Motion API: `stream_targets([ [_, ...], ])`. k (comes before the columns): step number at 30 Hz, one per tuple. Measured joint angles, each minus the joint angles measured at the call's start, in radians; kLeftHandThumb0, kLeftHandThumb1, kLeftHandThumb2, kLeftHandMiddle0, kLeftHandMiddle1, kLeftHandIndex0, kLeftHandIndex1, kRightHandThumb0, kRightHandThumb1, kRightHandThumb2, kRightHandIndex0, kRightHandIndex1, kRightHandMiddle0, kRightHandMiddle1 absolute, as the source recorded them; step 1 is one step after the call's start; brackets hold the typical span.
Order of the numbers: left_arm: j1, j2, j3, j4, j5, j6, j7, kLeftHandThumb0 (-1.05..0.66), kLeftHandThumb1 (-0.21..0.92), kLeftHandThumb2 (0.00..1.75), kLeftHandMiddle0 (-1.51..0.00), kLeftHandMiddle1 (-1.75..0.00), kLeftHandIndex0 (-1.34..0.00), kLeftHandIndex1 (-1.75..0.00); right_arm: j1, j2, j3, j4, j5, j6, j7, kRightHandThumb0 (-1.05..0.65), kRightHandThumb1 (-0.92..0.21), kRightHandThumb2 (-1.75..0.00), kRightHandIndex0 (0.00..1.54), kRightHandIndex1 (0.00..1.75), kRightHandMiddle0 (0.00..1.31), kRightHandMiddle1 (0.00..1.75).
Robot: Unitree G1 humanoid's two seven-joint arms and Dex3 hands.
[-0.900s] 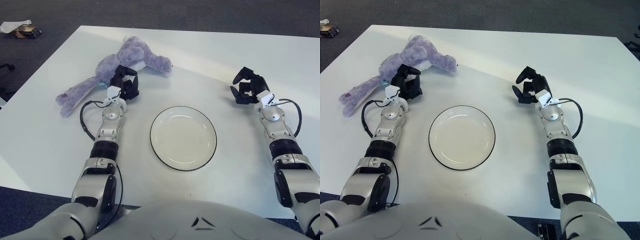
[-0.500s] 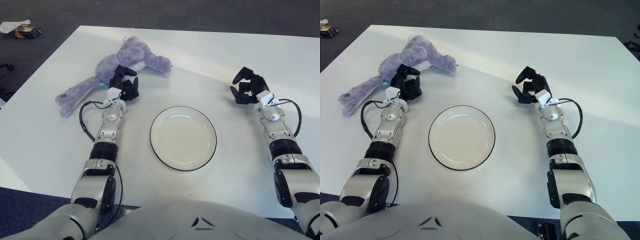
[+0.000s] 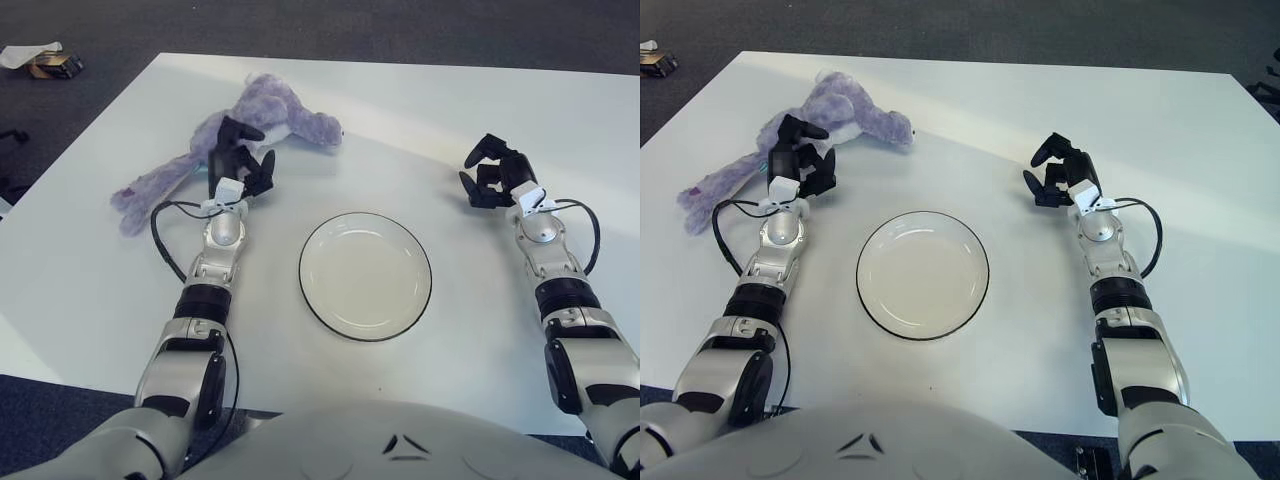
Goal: Put the doll into the plate.
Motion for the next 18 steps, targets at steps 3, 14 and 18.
stream_targets([
  [3, -0.015, 0.020, -0.017, 0.032, 0.094, -0.084, 0.125, -0.39, 0.65, 0.89, -1.18, -1.75, -0.36, -1.75, -0.004, 0.003, 0.000, 0.006, 0.000, -0.007, -0.001, -0.42, -0.51, -1.07, 1.03, 1.75, 0.46, 1.75],
  [14, -0.051, 0.082, -0.092, 0.110, 0.394, -0.273, 0.580, -0.43, 0.48, 1.12, -1.25, -1.75, -0.49, -1.75, -0.007, 0.005, -0.003, 0.014, 0.003, -0.047, -0.011, -0.42, -0.51, -1.08, 1.04, 1.75, 0.47, 1.75],
  [18, -0.056, 0.101, -0.128, 0.122, 0.497, -0.271, 0.734, -0.44, 0.44, 1.16, -1.28, -1.75, -0.51, -1.75, -0.007, 0.005, -0.003, 0.014, 0.003, -0.052, -0.018, -0.43, -0.50, -1.08, 1.04, 1.75, 0.47, 1.75],
])
